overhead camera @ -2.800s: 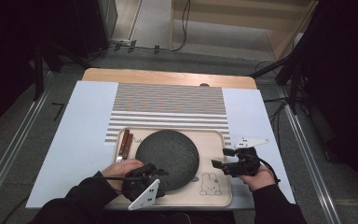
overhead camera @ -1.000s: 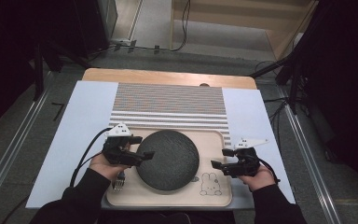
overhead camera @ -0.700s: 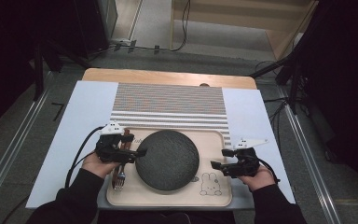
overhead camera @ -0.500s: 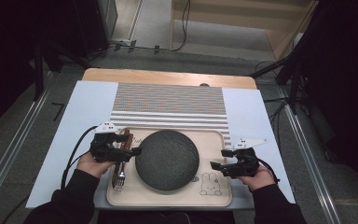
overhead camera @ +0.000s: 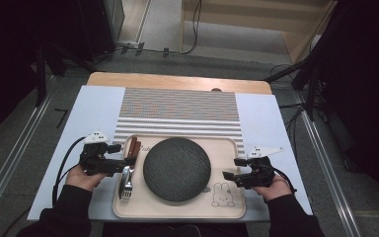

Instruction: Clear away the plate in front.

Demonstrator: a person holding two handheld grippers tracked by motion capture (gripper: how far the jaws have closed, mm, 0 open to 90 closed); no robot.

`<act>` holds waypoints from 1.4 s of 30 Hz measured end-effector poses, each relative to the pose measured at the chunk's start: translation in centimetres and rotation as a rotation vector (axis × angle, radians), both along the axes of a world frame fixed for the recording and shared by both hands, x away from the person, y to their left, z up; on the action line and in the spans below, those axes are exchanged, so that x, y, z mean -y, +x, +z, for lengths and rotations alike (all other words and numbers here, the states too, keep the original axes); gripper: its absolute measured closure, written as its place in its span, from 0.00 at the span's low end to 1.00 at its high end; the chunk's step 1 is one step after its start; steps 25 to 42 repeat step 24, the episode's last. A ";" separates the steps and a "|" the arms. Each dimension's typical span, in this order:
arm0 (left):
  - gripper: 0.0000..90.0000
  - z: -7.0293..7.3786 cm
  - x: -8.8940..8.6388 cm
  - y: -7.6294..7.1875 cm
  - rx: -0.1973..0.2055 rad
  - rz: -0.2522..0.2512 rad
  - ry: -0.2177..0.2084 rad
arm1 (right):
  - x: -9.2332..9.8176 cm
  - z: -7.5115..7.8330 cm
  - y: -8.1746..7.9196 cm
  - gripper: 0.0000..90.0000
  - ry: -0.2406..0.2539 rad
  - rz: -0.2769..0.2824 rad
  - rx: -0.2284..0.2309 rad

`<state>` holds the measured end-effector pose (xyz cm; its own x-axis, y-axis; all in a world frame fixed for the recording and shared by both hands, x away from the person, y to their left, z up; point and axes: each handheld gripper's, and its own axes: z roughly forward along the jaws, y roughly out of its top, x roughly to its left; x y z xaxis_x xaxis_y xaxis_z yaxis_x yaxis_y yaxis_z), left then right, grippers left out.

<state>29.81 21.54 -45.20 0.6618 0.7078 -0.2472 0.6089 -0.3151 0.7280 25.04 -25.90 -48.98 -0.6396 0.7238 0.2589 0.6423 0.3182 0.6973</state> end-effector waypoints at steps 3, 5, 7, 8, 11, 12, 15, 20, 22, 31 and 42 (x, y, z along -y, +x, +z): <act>0.23 -0.1 -0.8 -0.1 -0.004 0.020 0.002 | 0.1 0.0 0.0 0.26 0.001 -0.003 -0.002; 0.23 -0.1 -1.2 -0.1 -0.006 0.032 0.002 | 0.2 0.0 0.0 0.26 0.002 -0.004 -0.003; 0.23 -0.2 -1.6 -0.2 -0.007 0.044 0.003 | 0.2 0.0 0.0 0.26 -0.001 -0.003 -0.003; 0.23 -0.2 -1.9 -0.2 -0.010 0.049 0.005 | 0.2 0.0 0.0 0.26 0.000 -0.003 -0.003; 0.23 -0.4 -2.5 -0.2 -0.019 0.064 -0.007 | 0.2 -0.1 0.0 0.26 -0.002 -0.002 -0.005; 0.23 -0.4 -2.7 -0.2 -0.022 0.066 -0.005 | 0.2 -0.1 0.0 0.26 -0.002 -0.001 -0.007; 0.23 -0.4 -3.0 -0.3 -0.024 0.074 -0.008 | 0.2 -0.1 0.0 0.26 -0.004 0.000 -0.006; 0.23 -0.6 -3.1 -0.3 -0.028 0.077 -0.002 | 0.1 -0.2 0.1 0.26 -0.006 0.002 -0.009; 0.23 -0.6 -3.1 -0.3 -0.028 0.075 -0.001 | 0.1 -0.2 0.1 0.26 -0.005 0.004 -0.008; 0.23 -0.6 -3.1 -0.2 -0.030 0.076 -0.001 | 0.1 -0.2 0.1 0.26 -0.005 0.004 -0.009; 0.23 -0.6 -3.1 -0.2 -0.030 0.076 -0.001 | 0.1 -0.2 0.1 0.26 -0.005 0.004 -0.009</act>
